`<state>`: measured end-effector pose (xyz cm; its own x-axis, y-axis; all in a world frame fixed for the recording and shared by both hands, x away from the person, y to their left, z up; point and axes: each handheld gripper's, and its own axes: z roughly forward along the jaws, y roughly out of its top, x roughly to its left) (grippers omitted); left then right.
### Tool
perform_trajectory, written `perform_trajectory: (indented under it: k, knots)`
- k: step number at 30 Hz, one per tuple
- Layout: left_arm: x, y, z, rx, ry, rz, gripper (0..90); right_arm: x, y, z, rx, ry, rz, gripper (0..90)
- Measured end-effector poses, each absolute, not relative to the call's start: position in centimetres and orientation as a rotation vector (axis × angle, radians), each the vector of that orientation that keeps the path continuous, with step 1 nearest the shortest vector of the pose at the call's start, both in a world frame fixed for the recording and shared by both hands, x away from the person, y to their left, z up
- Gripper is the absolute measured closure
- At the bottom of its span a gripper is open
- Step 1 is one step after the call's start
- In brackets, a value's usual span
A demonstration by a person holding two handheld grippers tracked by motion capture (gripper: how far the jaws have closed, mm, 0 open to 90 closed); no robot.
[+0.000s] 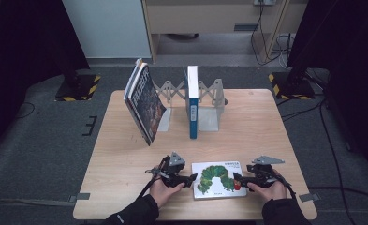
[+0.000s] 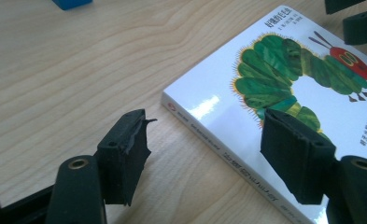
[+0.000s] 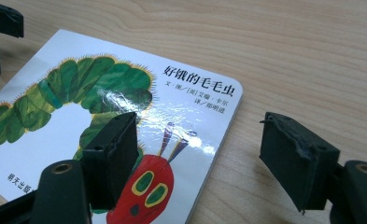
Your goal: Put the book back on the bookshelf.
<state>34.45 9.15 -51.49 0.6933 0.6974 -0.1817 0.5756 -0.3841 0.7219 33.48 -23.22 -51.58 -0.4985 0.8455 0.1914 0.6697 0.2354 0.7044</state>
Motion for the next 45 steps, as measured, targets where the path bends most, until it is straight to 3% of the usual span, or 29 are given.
perform_trajectory:
  k: [31,35,39,45]
  knots:
    - [34.3,8.9,-53.5,2.055,0.926,0.166,14.0,33.9,-22.6,-52.5,1.438,2.342,1.144,37.6]
    - [34.2,8.8,-53.5,2.050,0.919,0.153,15.7,33.9,-22.7,-52.4,1.446,2.344,1.147,39.3]
    - [33.9,8.3,-53.5,2.039,0.892,0.103,26.1,33.8,-23.0,-52.0,1.458,2.328,1.190,41.5]
    - [34.0,8.1,-53.4,2.041,0.899,0.091,25.0,33.9,-23.2,-51.8,1.447,2.323,1.215,41.5]
